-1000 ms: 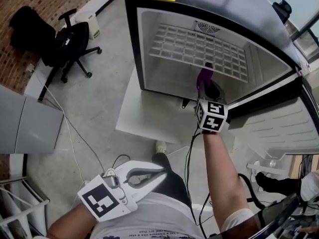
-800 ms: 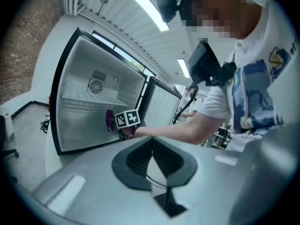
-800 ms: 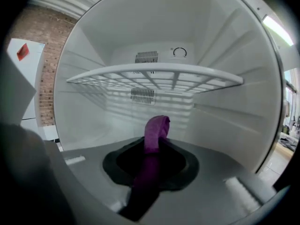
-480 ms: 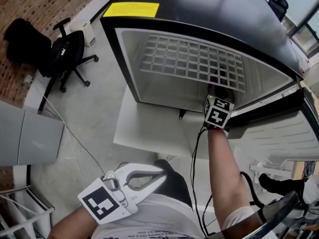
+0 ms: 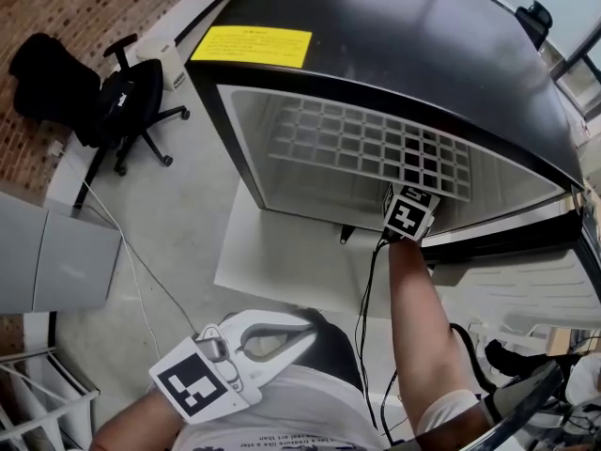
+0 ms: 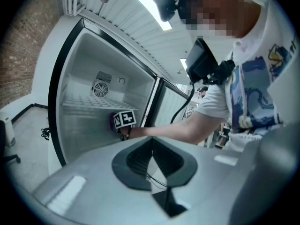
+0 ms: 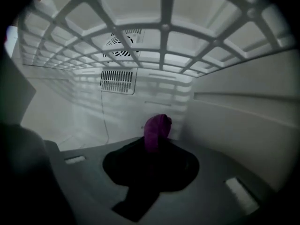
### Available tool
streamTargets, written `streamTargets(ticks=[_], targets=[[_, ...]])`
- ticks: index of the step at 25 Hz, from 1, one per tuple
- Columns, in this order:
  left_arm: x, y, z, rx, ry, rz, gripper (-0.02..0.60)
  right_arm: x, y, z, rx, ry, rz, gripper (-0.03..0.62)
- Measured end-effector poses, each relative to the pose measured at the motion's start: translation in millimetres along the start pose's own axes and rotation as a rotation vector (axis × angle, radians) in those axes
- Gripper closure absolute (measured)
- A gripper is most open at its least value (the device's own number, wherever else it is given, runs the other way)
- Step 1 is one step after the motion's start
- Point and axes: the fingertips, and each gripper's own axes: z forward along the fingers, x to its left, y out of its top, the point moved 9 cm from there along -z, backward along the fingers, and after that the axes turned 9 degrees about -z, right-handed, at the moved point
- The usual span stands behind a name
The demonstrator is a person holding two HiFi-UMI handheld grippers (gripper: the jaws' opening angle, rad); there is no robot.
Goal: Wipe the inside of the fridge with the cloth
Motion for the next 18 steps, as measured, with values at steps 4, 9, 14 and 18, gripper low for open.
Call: streamTargets(ticks=[4,9,14,18], targets=[[5.9,0.9,0.1,-0.007,0.018,-0.014,0.577,12.6,5.7,7.8,-0.004,0.028,-0.005,0.519],[12.6,3.0,-5.6,-0.019,0.05,-0.036,0.577,32.9,16.7,16.2,-0.022,0.074,-0.023,0.519],[15.4,1.2,-10.2,-0.027,0.073,-0.048,0.577,53.4,25.1,22.1,-0.035,0.122,-0.045,0.519],[18.6,0.4,-16.5,-0.04,0.099,-0.065,0.577,74.9,34.4,25.7,-0.05,0.165,-0.073,0.519]])
